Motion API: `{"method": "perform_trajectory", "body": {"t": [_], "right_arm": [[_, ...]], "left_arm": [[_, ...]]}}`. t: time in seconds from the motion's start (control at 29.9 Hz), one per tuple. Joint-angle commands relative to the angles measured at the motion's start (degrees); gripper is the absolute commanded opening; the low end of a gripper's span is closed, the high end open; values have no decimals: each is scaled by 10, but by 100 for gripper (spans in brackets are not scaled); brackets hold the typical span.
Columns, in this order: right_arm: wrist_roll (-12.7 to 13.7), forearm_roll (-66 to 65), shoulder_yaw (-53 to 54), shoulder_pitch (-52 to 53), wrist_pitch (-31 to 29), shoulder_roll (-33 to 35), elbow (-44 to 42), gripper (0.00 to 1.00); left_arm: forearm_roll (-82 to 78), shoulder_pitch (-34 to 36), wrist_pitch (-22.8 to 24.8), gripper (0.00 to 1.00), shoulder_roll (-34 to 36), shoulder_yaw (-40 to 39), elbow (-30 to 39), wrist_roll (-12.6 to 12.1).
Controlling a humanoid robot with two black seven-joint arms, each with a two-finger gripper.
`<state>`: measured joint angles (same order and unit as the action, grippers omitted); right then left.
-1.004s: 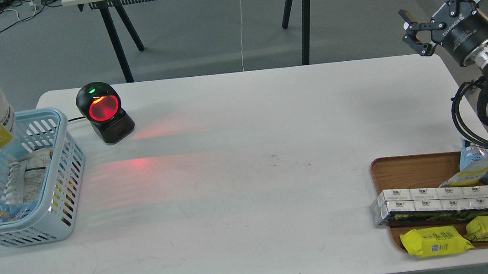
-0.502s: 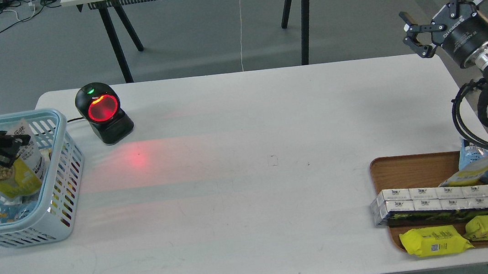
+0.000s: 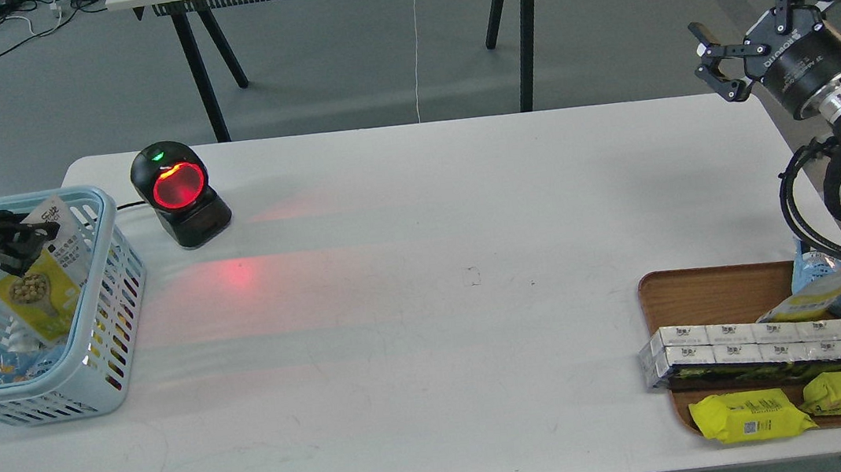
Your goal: Scan snack and place in basket
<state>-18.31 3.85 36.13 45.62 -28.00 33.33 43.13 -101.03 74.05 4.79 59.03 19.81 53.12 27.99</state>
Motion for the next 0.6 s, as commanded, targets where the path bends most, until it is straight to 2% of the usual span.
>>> {"method": "perform_trajectory", "body": {"t": [0.0,0.07,0.27,0.44,0.57], "right_arm": [[0,-1,1,1,0,-1,-1,100],[0,-1,1,3,0,-1,-1,100],[13,-1,-3,20,0,-2,0,100],[24,-5,-4,46,0,0,0,100],[25,-9,-5,58,0,1,2,100]], "left_arm": [[67,-4,-48,76,-42,-56,-40,0],[139,-15,-60,85,-58,-90,-60,0],[298,-25,-38,91,-130,-193,-72,0],[376,-26,80,91,-199,-294,-72,0],[473,-28,195,95,-237,-372,-69,0]]}}
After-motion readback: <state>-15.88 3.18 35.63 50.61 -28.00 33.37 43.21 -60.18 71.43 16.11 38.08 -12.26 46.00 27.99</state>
